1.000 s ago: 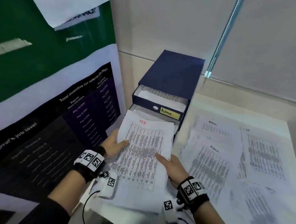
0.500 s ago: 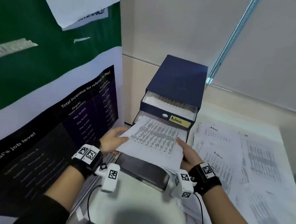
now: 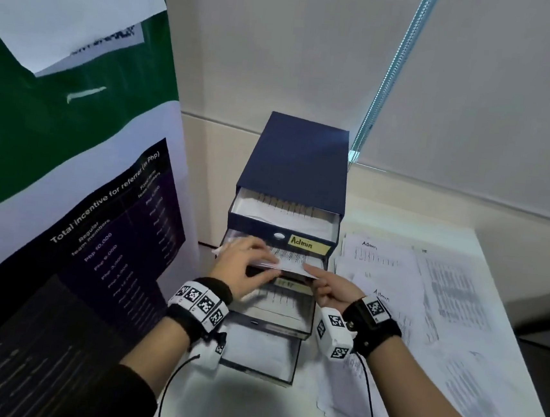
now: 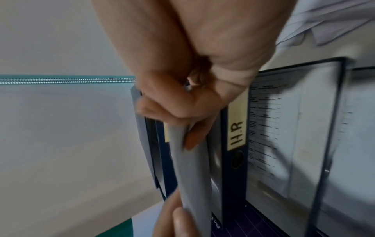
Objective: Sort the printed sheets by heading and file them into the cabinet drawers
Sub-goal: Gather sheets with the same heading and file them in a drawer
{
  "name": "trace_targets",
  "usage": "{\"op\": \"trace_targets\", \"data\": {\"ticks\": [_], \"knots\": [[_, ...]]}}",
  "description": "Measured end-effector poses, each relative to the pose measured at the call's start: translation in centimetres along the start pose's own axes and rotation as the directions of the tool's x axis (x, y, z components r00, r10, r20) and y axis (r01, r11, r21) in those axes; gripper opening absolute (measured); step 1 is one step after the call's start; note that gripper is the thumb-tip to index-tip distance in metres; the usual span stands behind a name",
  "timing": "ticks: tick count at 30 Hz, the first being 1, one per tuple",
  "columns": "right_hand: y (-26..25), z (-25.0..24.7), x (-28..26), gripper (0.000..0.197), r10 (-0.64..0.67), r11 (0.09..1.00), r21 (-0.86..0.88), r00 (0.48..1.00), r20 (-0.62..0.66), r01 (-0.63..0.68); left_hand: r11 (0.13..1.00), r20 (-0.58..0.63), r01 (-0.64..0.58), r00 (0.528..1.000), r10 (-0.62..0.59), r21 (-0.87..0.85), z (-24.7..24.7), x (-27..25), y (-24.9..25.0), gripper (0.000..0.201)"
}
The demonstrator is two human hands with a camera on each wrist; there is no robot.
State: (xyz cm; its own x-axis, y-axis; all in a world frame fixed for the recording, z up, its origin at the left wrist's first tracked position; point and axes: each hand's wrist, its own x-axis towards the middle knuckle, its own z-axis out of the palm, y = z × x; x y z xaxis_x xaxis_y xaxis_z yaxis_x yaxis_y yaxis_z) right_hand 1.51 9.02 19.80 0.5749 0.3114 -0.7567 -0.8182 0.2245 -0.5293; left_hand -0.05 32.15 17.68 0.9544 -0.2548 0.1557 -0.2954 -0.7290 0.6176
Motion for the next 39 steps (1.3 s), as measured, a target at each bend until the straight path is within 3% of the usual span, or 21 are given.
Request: {"op": "trace_targets", "data": {"ticks": [2,4,6,8,11,14,16,18,20,21,23,25,27,29,31,34,36,39], "knots": [[-0.4,0.3,0.3,0.013,-0.032,0.985,0.174,0.998,0.049,0.023,0.993,0.145,-0.113,0.984,0.108,0.028,1.4,1.3,0.4,0.032],[-0.4,0.0,0.8,0.006,-0.11,0.935,0.348,0.989,0.094,0.071,0.982,0.18,-0.169,0.972,0.152,0.086,2.7,2.6,0.2,0.029],[-0.1,-1.0,1.1,0.013,-0.159,0.905,0.41,0.984,0.08,0.113,0.98,0.205,-0.154,0.97,0.127,0.124,3.7,3.7,-0.3,0.027],[0.2,-2.4,1.0,0.023,-0.171,0.899,0.417,0.983,0.06,0.131,0.978,0.294,-0.112,0.954,0.057,0.174,4.4,4.4,-0.5,0.028],[0.6,-5.3,-0.1,0.031,-0.205,0.896,0.402,0.979,-0.006,0.19,0.974,0.433,-0.001,0.896,-0.101,0.229,5.4,5.0,-1.1,0.052],[1.6,-9.5,-1.5,0.029,-0.24,0.909,0.318,0.962,-0.126,0.269,0.965,0.466,0.048,0.869,-0.167,0.256,5.6,5.8,-1.6,0.064],[2.9,-13.0,-1.9,0.029,-0.242,0.945,0.155,0.935,-0.259,0.288,0.951,0.478,0.084,0.849,-0.225,0.298,5.0,6.7,-1.5,0.063],[4.9,-17.3,-1.6,0.035,-0.247,0.96,-0.236,0.851,-0.463,0.15,0.925,0.471,0.072,0.844,-0.256,0.373,4.4,7.3,-0.6,0.051],[7.1,-21.7,-1.3,0.047,-0.286,0.778,-0.593,0.725,-0.627,-0.205,0.896,0.393,0.027,0.893,-0.221,0.444,4.3,7.2,1.5,0.033],[8.2,-23.4,-1.2,0.057,-0.285,0.668,-0.646,0.674,-0.681,-0.37,0.897,0.348,0.016,0.918,-0.188,0.443,4.4,6.8,3.1,0.026],[10.4,-25.5,-1.0,0.077,-0.246,0.53,-0.631,0.609,-0.754,-0.567,0.948,0.328,-0.024,0.941,-0.086,0.317,5.2,5.8,6.8,0.021],[11.8,-26.7,-0.9,0.088,-0.271,0.482,-0.632,0.583,-0.766,-0.606,0.989,0.39,-0.081,0.92,0.026,0.126,7.0,5.2,10.3,0.022],[12.7,-27.3,-1.0,0.097,-0.322,0.496,-0.661,0.588,-0.742,-0.563,0.997,0.477,-0.078,0.877,0.058,0.022,10.1,4.7,12.5,0.02],[13.1,-27.5,-1.0,0.099,-0.385,0.528,-0.696,0.594,-0.707,-0.486,1.0,0.545,0.019,0.838,-0.005,-0.021,14.1,3.9,12.9,0.018],[13.2,-27.1,-1.1,0.096,-0.447,0.531,-0.732,0.594,-0.669,-0.427,0.979,0.615,0.202,0.772,-0.162,0.004,18.4,2.9,11.9,0.031],[13.8,-26.7,-0.8,0.097,-0.532,0.478,-0.784,0.579,-0.618,-0.397,0.898,0.64,0.372,0.636,-0.431,0.235,23.6,1.6,10.0,0.059],[14.7,-26.7,-0.4,0.101,-0.572,0.397,-0.824,0.594,-0.567,-0.405,0.843,0.564,0.404,0.626,-0.538,0.356,26.1,0.9,9.8,0.058],[15.8,-27.0,0.0,0.093,-0.621,0.298,-0.862,0.603,-0.501,-0.41,0.808,0.48,0.489,0.65,-0.589,0.329,28.3,0.4,10.9,0.055]]}}
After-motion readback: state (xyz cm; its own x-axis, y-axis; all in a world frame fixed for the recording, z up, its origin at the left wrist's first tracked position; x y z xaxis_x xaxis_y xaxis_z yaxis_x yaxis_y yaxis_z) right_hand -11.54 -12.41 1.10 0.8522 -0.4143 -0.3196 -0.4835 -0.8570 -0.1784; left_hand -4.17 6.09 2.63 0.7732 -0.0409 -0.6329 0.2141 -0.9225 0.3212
